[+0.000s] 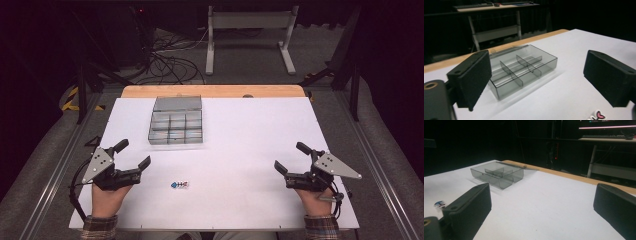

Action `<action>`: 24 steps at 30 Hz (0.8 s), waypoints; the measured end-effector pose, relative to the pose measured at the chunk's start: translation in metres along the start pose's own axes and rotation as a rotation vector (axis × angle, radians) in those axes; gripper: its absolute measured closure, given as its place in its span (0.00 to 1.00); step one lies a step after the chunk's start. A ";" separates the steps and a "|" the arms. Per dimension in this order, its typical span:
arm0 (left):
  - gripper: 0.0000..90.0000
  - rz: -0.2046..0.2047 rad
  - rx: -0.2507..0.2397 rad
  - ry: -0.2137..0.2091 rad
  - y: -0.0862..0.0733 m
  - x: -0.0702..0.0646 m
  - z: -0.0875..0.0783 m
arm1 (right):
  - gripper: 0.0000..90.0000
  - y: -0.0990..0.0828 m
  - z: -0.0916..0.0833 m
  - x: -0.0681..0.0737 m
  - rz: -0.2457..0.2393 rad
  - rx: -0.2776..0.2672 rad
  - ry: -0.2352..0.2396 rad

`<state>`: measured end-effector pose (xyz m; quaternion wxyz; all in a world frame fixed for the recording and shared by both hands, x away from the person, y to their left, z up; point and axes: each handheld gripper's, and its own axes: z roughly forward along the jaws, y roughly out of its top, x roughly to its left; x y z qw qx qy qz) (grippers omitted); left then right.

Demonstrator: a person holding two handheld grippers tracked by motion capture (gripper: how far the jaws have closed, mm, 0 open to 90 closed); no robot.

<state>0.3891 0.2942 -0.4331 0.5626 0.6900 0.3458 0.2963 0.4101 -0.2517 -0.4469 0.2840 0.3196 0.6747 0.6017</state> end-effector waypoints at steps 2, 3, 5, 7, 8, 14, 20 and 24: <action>0.13 0.003 0.006 -0.001 0.000 -0.001 0.001 | 0.02 -0.001 0.000 0.000 -0.002 0.007 0.000; 0.14 0.013 0.014 -0.004 -0.001 -0.002 0.002 | 0.02 -0.001 0.000 -0.001 -0.002 0.010 -0.002; 0.15 0.030 0.030 -0.018 -0.001 -0.004 0.003 | 0.02 -0.001 0.000 0.000 0.003 0.012 0.000; 0.16 0.036 0.040 -0.028 -0.001 -0.005 0.005 | 0.02 -0.001 0.001 0.000 -0.003 0.019 0.001; 0.16 0.031 0.044 -0.034 -0.001 -0.006 0.006 | 0.02 -0.001 0.001 0.000 -0.003 0.019 0.001; 0.16 0.041 0.078 -0.068 -0.002 -0.009 0.010 | 0.02 -0.002 0.002 0.000 -0.003 0.028 -0.001; 0.18 0.050 0.127 -0.112 -0.004 -0.013 0.016 | 0.02 -0.002 0.002 0.000 -0.005 0.036 -0.007; 0.19 0.057 0.147 -0.128 -0.005 -0.013 0.018 | 0.02 -0.002 0.003 0.000 -0.005 0.040 -0.008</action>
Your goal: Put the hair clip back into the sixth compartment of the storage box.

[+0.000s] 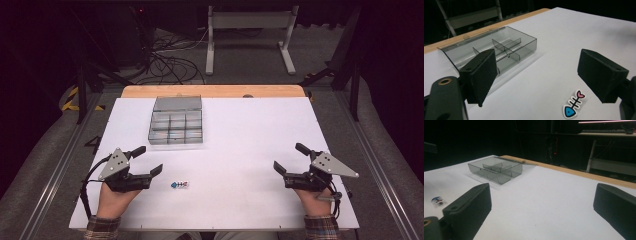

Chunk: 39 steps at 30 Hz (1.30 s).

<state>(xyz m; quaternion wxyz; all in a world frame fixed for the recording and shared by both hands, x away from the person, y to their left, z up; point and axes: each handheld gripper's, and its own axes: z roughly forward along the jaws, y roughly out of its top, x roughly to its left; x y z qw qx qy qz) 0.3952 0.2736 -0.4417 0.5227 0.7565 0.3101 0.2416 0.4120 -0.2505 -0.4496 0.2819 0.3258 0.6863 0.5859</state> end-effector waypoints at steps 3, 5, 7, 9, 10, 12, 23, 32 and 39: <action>0.19 0.002 0.016 -0.016 0.000 -0.001 0.002 | 0.02 0.000 0.000 0.000 0.000 0.001 -0.001; 0.20 0.011 0.026 -0.029 -0.001 -0.001 0.004 | 0.02 0.000 0.000 0.000 0.001 0.002 -0.001; 0.20 0.015 0.042 -0.050 -0.001 -0.003 0.006 | 0.02 0.000 0.000 0.000 0.000 0.001 -0.001; 0.21 0.029 0.057 -0.059 -0.002 -0.004 0.008 | 0.02 0.000 0.000 0.000 0.002 0.002 -0.001; 0.21 0.034 0.064 -0.064 -0.002 -0.005 0.009 | 0.02 0.000 0.000 0.000 0.005 0.004 0.000; 0.21 0.033 0.078 -0.074 -0.003 -0.006 0.012 | 0.02 -0.001 0.001 0.001 0.003 0.006 -0.002; 0.23 0.068 0.144 -0.119 -0.005 -0.013 0.022 | 0.02 -0.001 0.001 0.001 -0.001 0.009 -0.004; 0.28 0.084 0.210 -0.180 -0.010 -0.017 0.032 | 0.02 -0.001 0.002 0.001 -0.002 0.013 -0.003; 0.33 0.108 0.258 -0.207 -0.013 -0.022 0.040 | 0.03 -0.001 0.002 0.002 -0.003 0.014 -0.003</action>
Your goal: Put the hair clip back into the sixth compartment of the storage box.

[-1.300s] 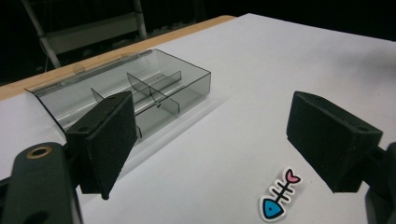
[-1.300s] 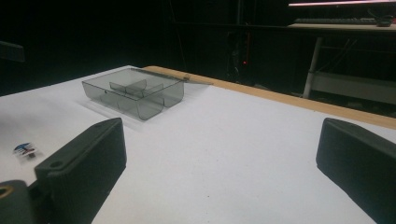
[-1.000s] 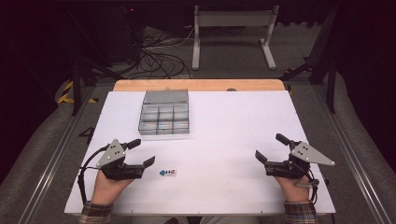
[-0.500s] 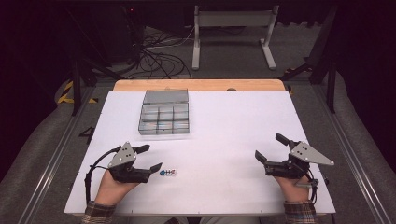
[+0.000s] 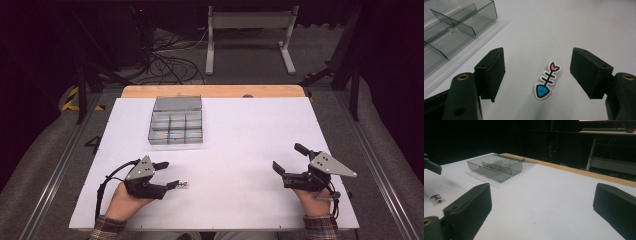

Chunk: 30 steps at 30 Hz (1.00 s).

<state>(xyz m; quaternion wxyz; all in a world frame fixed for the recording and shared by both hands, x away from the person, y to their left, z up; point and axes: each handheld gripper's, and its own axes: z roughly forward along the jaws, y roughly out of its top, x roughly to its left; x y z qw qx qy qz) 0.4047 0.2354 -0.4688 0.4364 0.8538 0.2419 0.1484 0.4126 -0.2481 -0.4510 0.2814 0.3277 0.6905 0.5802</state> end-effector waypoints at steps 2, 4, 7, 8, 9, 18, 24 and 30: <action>0.34 0.003 0.022 -0.014 -0.001 -0.001 0.004 | 0.03 0.000 0.000 0.000 0.000 0.001 0.000; 0.35 0.001 0.034 -0.026 -0.001 -0.002 0.007 | 0.03 0.000 0.000 0.000 -0.002 0.004 -0.002; 0.38 0.001 0.046 -0.045 -0.002 -0.003 0.011 | 0.03 0.000 0.000 0.000 -0.003 0.005 -0.003; 0.38 -0.001 0.053 -0.053 -0.002 -0.003 0.012 | 0.03 0.000 0.000 0.000 -0.003 0.005 -0.003; 0.38 -0.003 0.059 -0.061 -0.002 -0.003 0.014 | 0.03 0.000 0.000 0.000 -0.004 0.005 -0.003; 0.45 0.028 0.113 -0.094 -0.001 -0.007 0.031 | 0.03 0.000 0.001 0.000 -0.009 0.006 0.001; 0.50 0.039 0.124 -0.090 -0.001 -0.008 0.034 | 0.03 0.000 0.001 0.000 -0.009 0.006 0.002; 0.54 0.035 0.138 -0.094 -0.001 -0.007 0.037 | 0.03 0.000 0.001 0.001 -0.011 0.006 0.003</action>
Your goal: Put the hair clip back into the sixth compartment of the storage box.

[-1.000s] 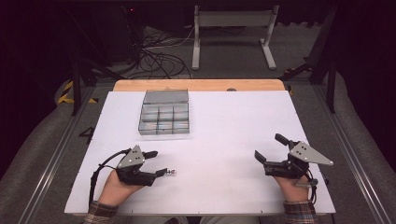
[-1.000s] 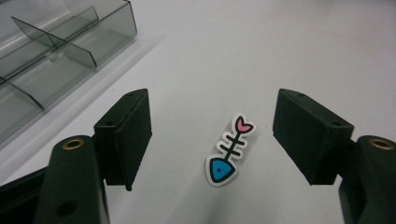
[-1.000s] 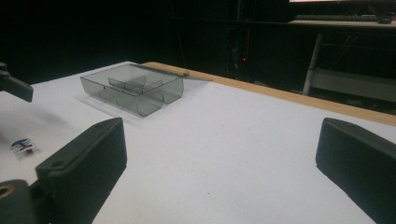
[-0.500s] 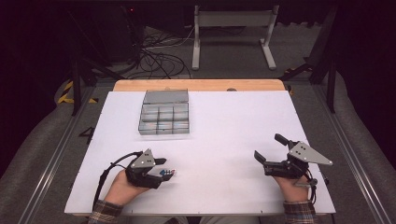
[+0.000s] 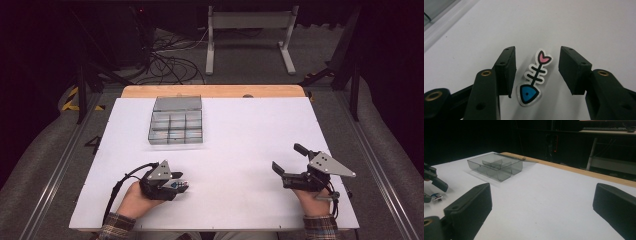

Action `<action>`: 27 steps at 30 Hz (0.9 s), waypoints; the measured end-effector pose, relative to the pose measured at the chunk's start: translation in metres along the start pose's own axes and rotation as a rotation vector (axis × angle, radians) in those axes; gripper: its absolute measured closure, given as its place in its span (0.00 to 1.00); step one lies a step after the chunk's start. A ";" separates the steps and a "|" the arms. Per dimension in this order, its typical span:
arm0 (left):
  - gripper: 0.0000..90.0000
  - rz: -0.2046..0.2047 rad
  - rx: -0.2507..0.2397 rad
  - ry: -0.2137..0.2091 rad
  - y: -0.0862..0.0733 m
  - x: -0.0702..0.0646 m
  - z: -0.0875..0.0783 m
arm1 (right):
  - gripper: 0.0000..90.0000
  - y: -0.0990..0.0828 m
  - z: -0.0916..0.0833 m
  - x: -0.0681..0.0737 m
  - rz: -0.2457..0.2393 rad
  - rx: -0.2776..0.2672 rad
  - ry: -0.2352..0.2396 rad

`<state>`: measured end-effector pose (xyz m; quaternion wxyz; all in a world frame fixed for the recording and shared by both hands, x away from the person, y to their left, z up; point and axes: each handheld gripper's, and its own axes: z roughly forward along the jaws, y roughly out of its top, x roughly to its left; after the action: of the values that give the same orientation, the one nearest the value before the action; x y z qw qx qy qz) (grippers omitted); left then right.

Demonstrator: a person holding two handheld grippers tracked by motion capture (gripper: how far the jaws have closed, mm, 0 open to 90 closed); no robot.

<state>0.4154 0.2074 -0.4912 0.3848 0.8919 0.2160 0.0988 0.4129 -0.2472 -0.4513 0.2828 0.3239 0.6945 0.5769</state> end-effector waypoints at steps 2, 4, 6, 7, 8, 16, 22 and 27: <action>0.56 0.001 0.010 -0.002 0.000 0.000 0.001 | 0.03 0.000 0.000 0.000 0.000 0.000 -0.001; 0.60 0.003 0.025 0.001 -0.001 -0.001 0.002 | 0.03 0.000 0.000 0.000 0.003 -0.001 -0.001; 0.61 0.005 0.028 -0.001 -0.001 -0.001 0.002 | 0.03 0.000 -0.001 0.000 0.004 -0.002 -0.002; 0.61 0.006 0.029 0.000 -0.001 -0.001 0.002 | 0.03 0.000 -0.001 0.000 0.004 -0.002 -0.002; 0.62 0.005 0.029 0.000 -0.001 -0.001 0.002 | 0.03 0.000 -0.001 0.000 0.006 -0.003 -0.002; 0.66 0.017 0.023 0.000 -0.002 -0.002 0.002 | 0.03 0.000 -0.001 0.000 0.005 -0.006 -0.003; 0.68 0.012 0.020 -0.005 -0.004 -0.002 0.002 | 0.03 0.000 -0.001 0.000 0.001 -0.007 -0.004; 0.72 0.017 0.021 -0.004 -0.003 -0.004 0.001 | 0.03 0.000 -0.002 0.000 -0.002 -0.004 -0.011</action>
<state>0.4116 0.2069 -0.4947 0.3748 0.8980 0.2086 0.0980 0.4115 -0.2482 -0.4509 0.2878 0.3259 0.6921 0.5761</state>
